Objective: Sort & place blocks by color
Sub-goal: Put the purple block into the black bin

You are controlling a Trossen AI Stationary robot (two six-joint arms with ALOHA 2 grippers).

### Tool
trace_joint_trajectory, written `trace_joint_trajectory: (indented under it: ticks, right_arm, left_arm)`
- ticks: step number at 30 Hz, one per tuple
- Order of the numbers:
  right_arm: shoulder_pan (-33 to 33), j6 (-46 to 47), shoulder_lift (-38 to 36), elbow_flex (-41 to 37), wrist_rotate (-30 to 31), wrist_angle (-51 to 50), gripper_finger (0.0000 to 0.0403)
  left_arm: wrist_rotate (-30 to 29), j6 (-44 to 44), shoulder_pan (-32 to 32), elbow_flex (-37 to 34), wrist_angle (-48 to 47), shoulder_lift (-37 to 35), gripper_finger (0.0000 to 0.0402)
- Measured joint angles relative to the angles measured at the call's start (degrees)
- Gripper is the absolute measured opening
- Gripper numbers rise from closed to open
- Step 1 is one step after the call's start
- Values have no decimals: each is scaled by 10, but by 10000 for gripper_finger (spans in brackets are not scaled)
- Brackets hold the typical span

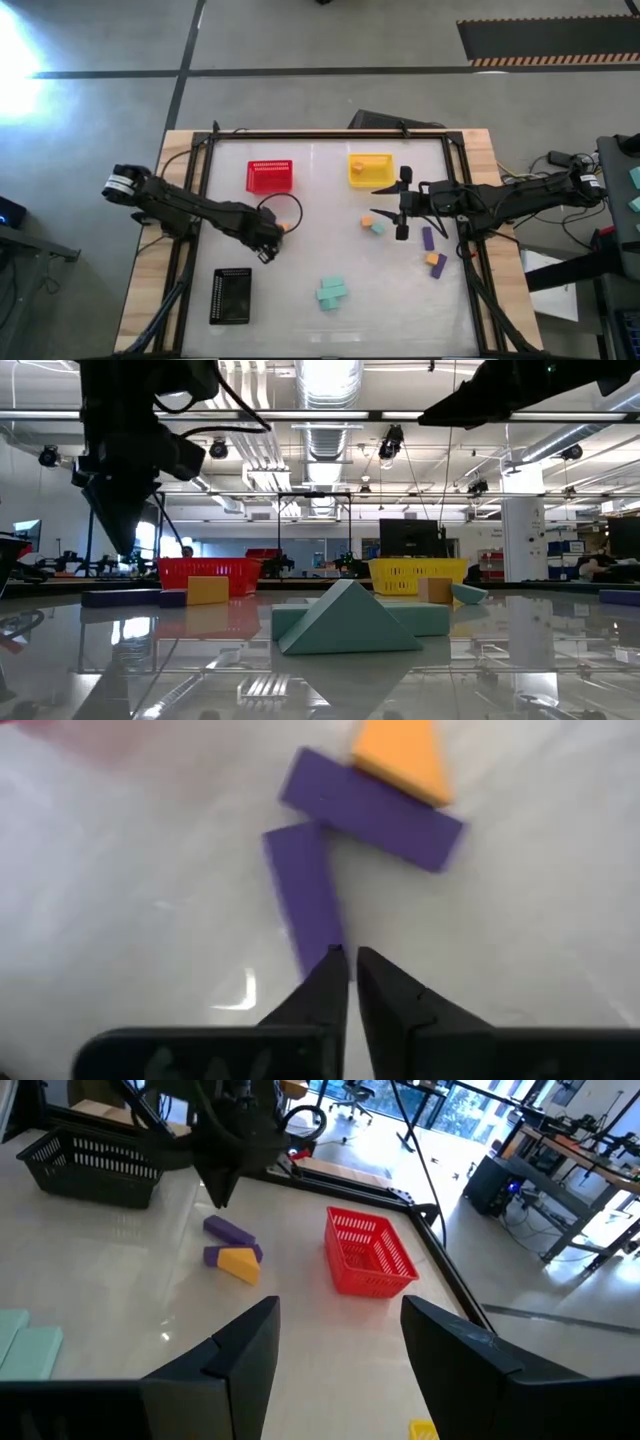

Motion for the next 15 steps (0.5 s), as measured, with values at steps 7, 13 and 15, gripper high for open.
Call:
trace_joint_trajectory:
  ticks: [7, 13, 15]
  right_arm:
    - [0, 5, 0, 0, 0, -12, 201]
    - [0, 5, 0, 0, 0, -14, 201]
    - [0, 5, 0, 0, 0, -14, 201]
  left_arm:
    - [28, 5, 2, -14, 10, -12, 132]
    - [-13, 5, 4, -46, 48, 1, 222]
    - [-16, 5, 4, -58, 64, 6, 233]
